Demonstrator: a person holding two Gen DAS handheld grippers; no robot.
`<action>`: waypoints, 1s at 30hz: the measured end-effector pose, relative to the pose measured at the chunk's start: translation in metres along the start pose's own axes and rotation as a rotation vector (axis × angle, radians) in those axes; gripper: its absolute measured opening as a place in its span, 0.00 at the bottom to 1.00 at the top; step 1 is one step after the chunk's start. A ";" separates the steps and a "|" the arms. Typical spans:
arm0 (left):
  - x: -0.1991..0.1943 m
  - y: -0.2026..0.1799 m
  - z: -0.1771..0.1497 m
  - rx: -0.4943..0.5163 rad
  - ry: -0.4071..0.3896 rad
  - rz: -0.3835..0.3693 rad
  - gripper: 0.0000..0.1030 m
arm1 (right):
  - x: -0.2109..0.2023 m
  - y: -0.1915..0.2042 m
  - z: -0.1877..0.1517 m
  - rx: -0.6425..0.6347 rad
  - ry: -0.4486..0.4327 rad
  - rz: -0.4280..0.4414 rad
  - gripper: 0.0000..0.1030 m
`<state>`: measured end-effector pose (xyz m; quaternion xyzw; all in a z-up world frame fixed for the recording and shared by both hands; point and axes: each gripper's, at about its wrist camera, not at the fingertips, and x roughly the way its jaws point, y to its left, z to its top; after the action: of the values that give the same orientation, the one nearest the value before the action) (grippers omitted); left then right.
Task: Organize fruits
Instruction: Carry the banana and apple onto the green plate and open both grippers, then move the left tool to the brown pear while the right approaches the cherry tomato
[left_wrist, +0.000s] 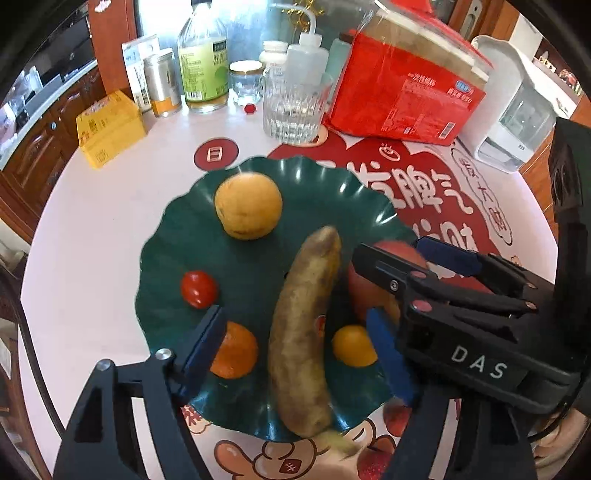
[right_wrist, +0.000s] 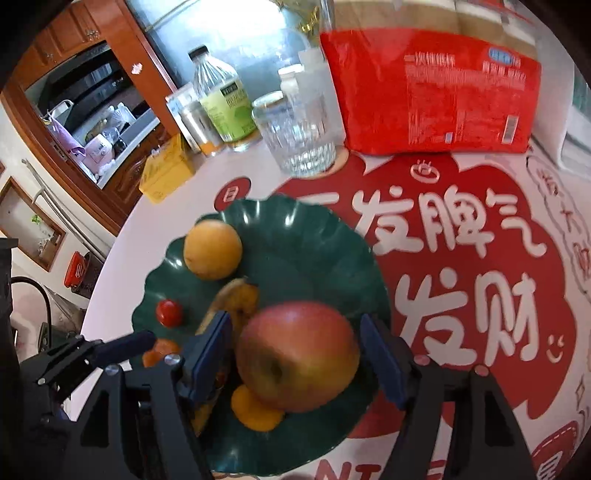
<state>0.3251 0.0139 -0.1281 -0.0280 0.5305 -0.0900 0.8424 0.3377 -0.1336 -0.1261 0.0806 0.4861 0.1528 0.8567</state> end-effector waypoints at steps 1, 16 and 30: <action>-0.002 0.000 0.001 0.006 0.004 0.000 0.75 | -0.003 0.002 0.001 -0.010 -0.004 -0.002 0.71; -0.051 -0.014 -0.027 0.132 0.052 0.016 0.76 | -0.067 0.019 -0.003 -0.141 -0.061 -0.141 0.71; -0.126 -0.026 -0.063 0.202 0.024 -0.013 0.82 | -0.141 0.056 -0.028 -0.238 -0.107 -0.205 0.71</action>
<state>0.2123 0.0142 -0.0400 0.0548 0.5284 -0.1486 0.8341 0.2355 -0.1289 -0.0110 -0.0633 0.4240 0.1167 0.8959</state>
